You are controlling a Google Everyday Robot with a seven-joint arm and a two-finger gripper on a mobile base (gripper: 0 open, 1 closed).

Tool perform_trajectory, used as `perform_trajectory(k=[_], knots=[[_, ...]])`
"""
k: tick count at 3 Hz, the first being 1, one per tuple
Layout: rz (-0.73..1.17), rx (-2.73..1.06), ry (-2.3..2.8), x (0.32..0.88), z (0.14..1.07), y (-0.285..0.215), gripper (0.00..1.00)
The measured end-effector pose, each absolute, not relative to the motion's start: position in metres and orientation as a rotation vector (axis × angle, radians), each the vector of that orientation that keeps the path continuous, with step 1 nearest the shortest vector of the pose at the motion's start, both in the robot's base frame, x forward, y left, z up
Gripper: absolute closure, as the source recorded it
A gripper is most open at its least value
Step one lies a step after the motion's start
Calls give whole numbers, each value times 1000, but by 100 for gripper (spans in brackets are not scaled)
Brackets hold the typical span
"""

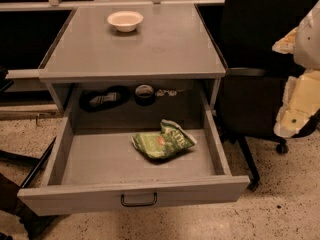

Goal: Pick green jalapeno chip bag from top drawer and place on counter

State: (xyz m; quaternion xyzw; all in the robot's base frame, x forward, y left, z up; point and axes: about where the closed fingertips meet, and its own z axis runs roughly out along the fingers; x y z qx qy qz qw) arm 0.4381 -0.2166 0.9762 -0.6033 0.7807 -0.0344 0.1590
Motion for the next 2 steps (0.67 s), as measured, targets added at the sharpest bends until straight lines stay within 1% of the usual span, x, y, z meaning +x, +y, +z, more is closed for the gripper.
perform_trajectory(k=[2], knots=[[-83, -1710, 2216, 441, 969, -214, 0]])
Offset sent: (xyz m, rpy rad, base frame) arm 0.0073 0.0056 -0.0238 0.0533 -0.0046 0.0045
